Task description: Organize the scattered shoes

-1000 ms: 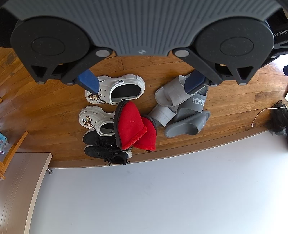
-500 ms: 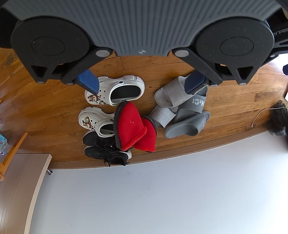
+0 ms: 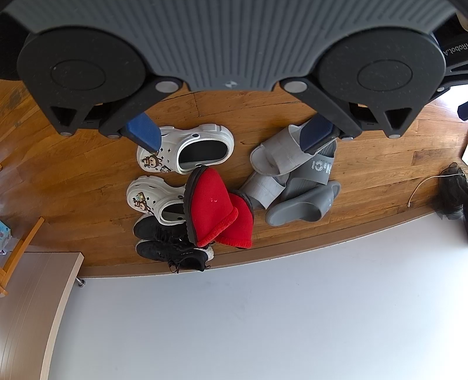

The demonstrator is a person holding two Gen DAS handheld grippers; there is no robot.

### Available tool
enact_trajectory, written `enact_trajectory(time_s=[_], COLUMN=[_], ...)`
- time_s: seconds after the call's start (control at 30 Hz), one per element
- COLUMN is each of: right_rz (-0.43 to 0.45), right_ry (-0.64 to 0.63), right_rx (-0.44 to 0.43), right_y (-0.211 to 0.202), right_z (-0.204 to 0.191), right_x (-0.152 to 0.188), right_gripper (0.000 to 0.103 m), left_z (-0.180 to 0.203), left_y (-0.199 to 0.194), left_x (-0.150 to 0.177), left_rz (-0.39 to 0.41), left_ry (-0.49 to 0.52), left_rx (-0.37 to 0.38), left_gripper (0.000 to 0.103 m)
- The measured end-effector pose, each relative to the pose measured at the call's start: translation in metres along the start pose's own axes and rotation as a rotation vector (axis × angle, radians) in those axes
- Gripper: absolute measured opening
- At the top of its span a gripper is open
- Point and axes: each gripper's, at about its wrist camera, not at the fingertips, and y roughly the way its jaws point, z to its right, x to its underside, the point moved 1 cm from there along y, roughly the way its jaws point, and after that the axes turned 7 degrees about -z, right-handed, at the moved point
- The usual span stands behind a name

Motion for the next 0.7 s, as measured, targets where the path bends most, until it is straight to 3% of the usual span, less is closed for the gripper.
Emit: enact_trajectory(time_s=[0.33,0.47,0.53,0.7], right_rz=[-0.009,0.004,0.031,0.141], right_ry=[0.001,0.02,0.05,0.104], right_rx=[-0.008,-0.02,-0.05,-0.231], right_y=[0.0,-0.002,-0.006,-0.022], right_z=[0.001,0.003,0.007,0.018], right_x=[0.0,0.0,-0.001,-0.001], right_gripper=[0.102,0.102,0.102,0.102], left_z=[-0.001,-0.018,-0.041,-0.093], left_y=[0.0,-0.005,-0.012,-0.023], left_x=[0.002,-0.013,-0.032,-0.074], left_rz=[-0.001,-0.003,0.034,0.118], left_ry=[0.009,0.018,-0.002,-0.008], left_rx=[0.005,0.028,0.027,0.004], left_gripper=[0.103,0.103,0.103,0.103])
